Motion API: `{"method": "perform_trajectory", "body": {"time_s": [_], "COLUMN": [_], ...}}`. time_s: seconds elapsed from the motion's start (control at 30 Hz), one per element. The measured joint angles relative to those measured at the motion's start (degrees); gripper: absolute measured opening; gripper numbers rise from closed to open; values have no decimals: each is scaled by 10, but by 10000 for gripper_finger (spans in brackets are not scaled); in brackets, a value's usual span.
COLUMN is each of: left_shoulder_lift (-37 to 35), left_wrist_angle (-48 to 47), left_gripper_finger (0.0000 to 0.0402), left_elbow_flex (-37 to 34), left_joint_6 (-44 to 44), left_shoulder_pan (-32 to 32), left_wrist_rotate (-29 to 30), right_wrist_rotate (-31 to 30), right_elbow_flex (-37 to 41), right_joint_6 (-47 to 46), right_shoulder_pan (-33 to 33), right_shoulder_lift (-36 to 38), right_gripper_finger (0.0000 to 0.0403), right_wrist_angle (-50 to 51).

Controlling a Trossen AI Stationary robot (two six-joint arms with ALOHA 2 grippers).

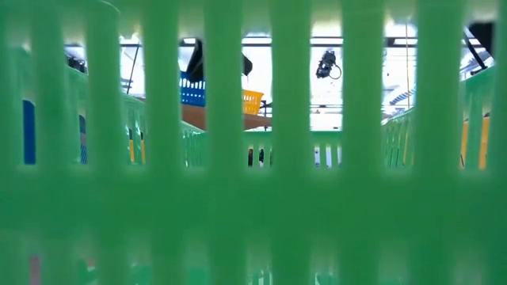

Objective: Stack baskets on shelf by color
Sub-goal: Put the center blue basket on the shelf

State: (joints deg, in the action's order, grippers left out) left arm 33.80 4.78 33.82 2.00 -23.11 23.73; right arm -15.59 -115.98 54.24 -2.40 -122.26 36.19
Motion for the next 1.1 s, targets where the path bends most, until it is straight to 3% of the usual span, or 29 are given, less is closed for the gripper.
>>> {"method": "perform_trajectory", "body": {"time_s": [0.53,0.73,1.1], "left_shoulder_lift": [0,0,0], "left_wrist_angle": [0,1,1], "left_gripper_finger": [121,121,121], "left_elbow_flex": [0,0,0], "left_joint_6": [1,1,1], "left_shoulder_pan": [0,0,0], "left_wrist_rotate": [0,0,0], "right_wrist_rotate": [0,-1,-57], "right_elbow_flex": [0,0,0], "right_joint_6": [33,23,14], "right_shoulder_pan": [-4,-4,-4], "right_shoulder_lift": [0,0,0], "right_gripper_finger": [24,45,93], "right_wrist_angle": [4,1,-20]}}
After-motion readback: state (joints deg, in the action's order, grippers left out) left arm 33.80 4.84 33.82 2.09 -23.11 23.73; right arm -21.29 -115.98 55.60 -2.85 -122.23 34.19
